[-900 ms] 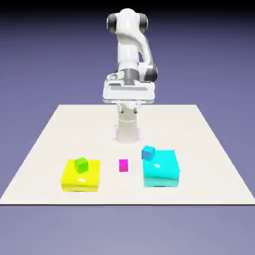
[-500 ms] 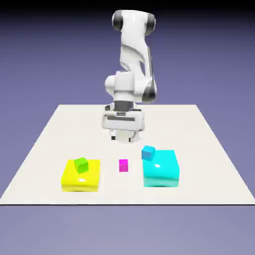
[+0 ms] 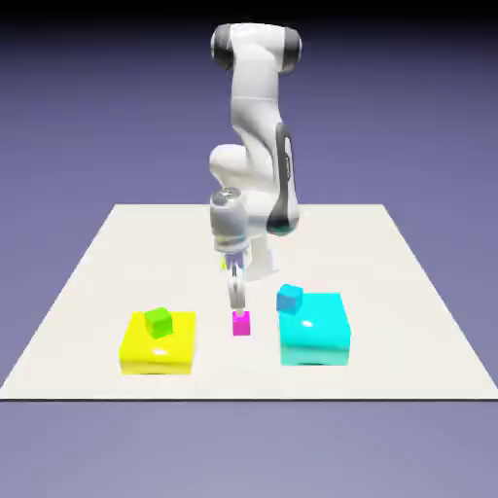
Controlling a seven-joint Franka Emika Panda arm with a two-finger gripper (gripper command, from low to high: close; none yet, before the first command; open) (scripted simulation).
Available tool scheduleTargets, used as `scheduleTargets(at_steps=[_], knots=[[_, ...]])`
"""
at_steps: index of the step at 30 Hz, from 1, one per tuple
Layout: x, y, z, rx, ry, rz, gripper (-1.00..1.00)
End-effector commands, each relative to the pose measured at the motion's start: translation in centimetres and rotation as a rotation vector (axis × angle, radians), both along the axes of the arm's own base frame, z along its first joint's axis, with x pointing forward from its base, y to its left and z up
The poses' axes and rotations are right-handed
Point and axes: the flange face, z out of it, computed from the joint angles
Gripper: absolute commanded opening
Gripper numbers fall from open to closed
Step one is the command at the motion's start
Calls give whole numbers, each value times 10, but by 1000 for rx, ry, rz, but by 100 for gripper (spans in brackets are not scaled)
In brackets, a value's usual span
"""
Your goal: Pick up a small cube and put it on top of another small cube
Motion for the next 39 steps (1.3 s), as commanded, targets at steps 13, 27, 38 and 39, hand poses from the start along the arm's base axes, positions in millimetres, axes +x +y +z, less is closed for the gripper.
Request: scheduleTargets(at_steps=[13,27,38,39], knots=[[1,4,-29,0,-1,7,-100],[31,22,55,130,-50,-16,-100],[36,156,110,126,-145,676,-100],[28,169,109,115,-140,747,-100]])
